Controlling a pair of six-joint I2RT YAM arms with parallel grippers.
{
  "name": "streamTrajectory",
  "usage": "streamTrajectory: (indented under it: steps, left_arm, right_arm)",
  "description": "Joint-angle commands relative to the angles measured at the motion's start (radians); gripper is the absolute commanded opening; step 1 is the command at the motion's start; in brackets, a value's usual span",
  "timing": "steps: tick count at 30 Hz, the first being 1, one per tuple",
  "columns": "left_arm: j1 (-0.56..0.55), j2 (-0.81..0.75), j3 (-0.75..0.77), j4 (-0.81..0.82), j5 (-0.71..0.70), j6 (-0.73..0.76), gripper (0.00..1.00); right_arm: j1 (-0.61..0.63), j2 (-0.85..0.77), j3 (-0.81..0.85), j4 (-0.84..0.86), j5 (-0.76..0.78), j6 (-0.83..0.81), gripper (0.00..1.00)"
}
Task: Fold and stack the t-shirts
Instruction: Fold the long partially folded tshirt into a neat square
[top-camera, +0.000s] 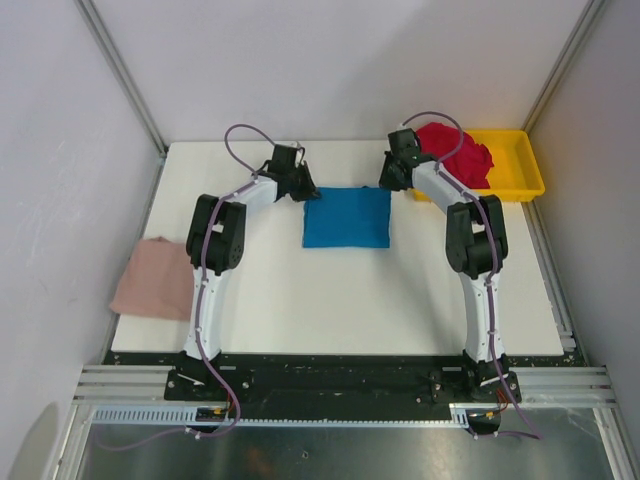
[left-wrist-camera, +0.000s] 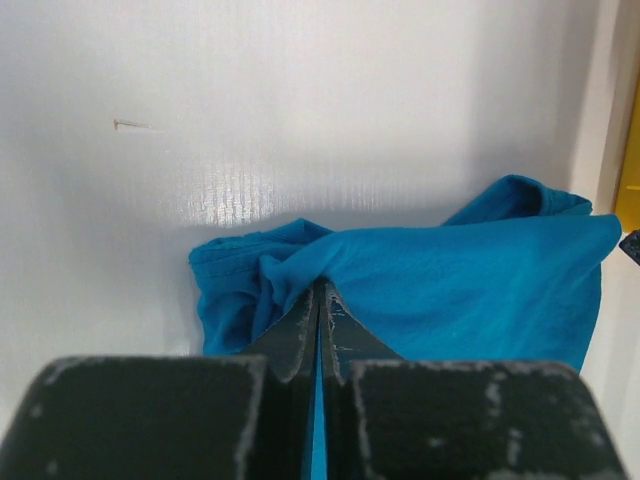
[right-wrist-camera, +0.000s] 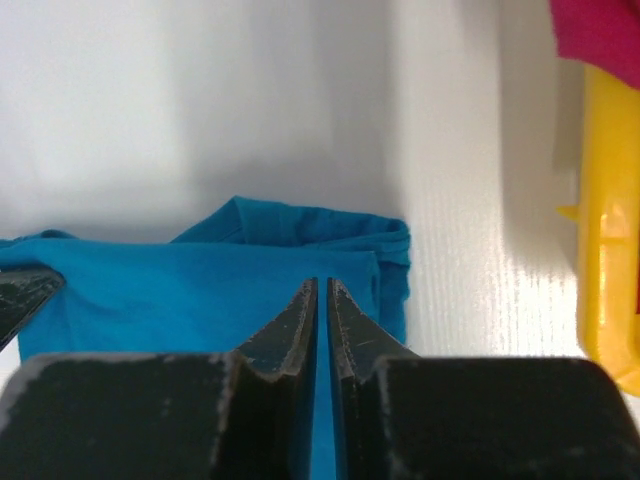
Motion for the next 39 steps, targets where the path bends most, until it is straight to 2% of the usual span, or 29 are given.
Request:
streamTrajectory:
  steps: [1,11,19,25,28,32,35,39]
  left_arm:
    - [0.014,-0.004,0.037,0.009,-0.036,0.009,0.04]
    - [0.021,-0.001,0.049,0.008,-0.026,0.005,0.05]
    - [0.032,-0.02,0.06,0.008,0.005,0.01,0.09]
    - [0.041,-0.134,0.012,0.009,0.014,0.004,0.14]
    - [0.046,-0.232,-0.048,0.007,0.009,0.003,0.21]
    - [0.061,-0.399,-0.221,0.002,-0.031,-0.02,0.33]
    - [0.091,-0.552,-0.403,-0.024,-0.105,-0.037,0.36]
    - [0.114,-0.748,-0.585,-0.167,-0.324,-0.01,0.36]
  right_arm:
    - [0.014,-0.045,-0.004,0.009,0.023,-0.009,0.11]
    - [-0.02,0.077,0.062,-0.021,0.02,0.005,0.11]
    - [-0.022,0.127,0.16,-0.091,0.012,-0.002,0.17]
    - [-0.015,0.074,0.2,-0.131,0.024,-0.017,0.33]
    - [-0.009,0.044,0.217,-0.187,0.027,-0.022,0.42]
    - [-0.006,-0.077,0.061,-0.153,0.001,-0.006,0.52]
    - [-0.016,-0.193,-0.146,-0.082,-0.05,0.028,0.54]
    - [-0.021,-0.334,-0.388,0.006,-0.126,0.076,0.54]
